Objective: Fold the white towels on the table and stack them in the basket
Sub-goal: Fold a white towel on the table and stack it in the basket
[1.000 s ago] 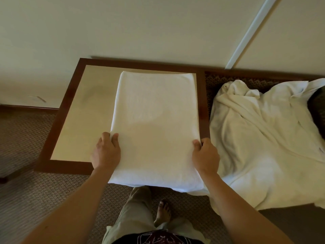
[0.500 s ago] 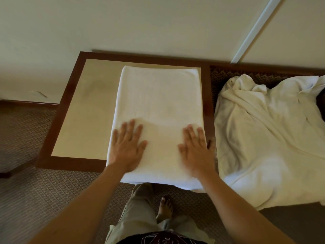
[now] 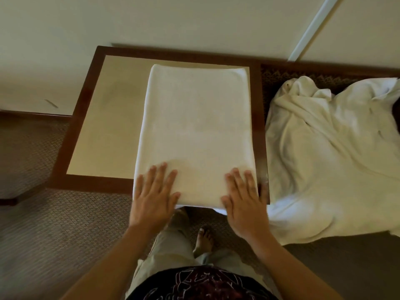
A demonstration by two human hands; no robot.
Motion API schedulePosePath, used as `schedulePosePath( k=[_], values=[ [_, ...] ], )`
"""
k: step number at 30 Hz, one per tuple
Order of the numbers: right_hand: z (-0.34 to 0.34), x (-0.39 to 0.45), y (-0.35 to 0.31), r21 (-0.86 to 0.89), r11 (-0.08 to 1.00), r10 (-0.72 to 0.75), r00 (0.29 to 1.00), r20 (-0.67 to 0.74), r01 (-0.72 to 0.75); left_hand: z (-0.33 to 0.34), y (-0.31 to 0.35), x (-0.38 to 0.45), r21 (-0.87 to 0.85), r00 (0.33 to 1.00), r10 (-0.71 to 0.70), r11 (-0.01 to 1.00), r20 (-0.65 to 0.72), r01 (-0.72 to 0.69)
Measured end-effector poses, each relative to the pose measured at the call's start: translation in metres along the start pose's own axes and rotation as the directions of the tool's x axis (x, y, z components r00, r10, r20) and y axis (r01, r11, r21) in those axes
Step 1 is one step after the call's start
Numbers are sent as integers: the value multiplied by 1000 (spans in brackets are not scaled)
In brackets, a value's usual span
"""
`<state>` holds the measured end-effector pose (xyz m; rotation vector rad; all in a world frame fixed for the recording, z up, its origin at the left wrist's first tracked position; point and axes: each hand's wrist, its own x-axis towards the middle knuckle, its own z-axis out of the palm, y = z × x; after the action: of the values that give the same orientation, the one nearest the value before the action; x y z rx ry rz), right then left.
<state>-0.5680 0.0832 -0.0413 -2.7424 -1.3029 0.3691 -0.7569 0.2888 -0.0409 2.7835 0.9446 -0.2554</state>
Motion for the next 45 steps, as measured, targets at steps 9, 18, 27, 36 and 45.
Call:
schedulePosePath(
  k=[9,18,27,36,45],
  values=[
    [-8,-25,8,367,848,456,879,-142,-381,-11,-6,-40,-741,686,-716,528,-127,414],
    [-5,-15,-12,269,852,489,866,-100,-450,-40,2,-21,-803,690,-668,232,279,549],
    [-4,-12,-21,149,866,490,870,-61,-478,-49,-8,-22,-789,748,-664,466,-13,400],
    [-18,-4,-33,54,976,215,974,-78,-211,-47,6,-6,-438,790,-579,775,-202,457],
    [3,9,-64,34,991,-131,990,44,129,-13,26,12,-97,1000,2,995,8,-1]
  ],
)
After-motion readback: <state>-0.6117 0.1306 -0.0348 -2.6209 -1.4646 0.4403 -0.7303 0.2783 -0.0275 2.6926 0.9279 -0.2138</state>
